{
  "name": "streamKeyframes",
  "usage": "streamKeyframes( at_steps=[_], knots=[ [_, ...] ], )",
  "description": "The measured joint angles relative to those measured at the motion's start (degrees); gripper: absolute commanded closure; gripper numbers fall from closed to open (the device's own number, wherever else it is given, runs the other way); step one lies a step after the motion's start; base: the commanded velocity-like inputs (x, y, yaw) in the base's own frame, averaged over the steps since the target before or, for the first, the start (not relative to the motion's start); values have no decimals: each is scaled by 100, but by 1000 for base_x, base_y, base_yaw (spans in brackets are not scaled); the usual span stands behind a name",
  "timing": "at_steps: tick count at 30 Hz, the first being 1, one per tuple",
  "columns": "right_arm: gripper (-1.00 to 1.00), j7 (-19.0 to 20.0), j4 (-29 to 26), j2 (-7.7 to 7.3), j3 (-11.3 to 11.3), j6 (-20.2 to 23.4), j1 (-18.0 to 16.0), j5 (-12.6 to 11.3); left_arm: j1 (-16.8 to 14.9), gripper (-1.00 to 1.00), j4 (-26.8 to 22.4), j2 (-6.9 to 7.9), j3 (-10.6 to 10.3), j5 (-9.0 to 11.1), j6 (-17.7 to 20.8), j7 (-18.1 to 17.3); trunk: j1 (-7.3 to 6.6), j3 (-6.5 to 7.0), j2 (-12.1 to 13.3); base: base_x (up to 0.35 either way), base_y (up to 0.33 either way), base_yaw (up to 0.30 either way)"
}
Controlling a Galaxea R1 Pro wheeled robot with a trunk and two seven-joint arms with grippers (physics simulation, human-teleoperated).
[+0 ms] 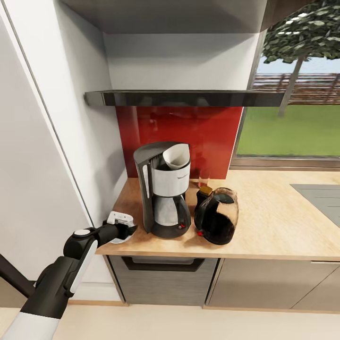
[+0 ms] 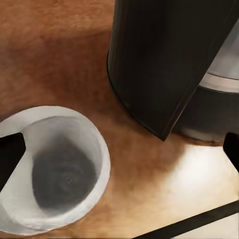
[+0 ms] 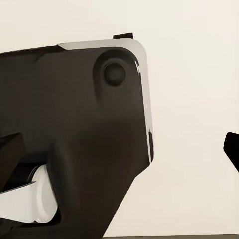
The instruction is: Set up a coffee station on the kitchen countertop: keep the coffee maker on the countertop, move the bottle of coffee from the kitchen shelf to the counter next to the coffee maker, place a paper coffee filter on top of the coffee maker, put the saucer next to the coffee maker with the coffee cup on the saucer, and place the electric kettle next to the coffee maker.
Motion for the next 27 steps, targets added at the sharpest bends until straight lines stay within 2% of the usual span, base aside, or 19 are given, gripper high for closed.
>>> streamKeyframes(
  at_steps=[21,23,24,27],
  knots=[
    [-100,0,0,0,0,0,0,0,-4,-100,10,14,27,0,-6,14,0,0,0,0,0,0],
    [-100,0,0,0,0,0,0,0,-24,-100,-6,11,102,1,-3,14,0,0,0,0,0,0],
    [-100,0,0,0,0,0,0,0,-55,-100,-19,5,232,5,8,7,0,0,0,0,0,0],
    [-100,0,0,0,0,0,0,0,-101,-100,-48,-25,444,36,43,-7,0,0,0,0,0,0]
  ],
)
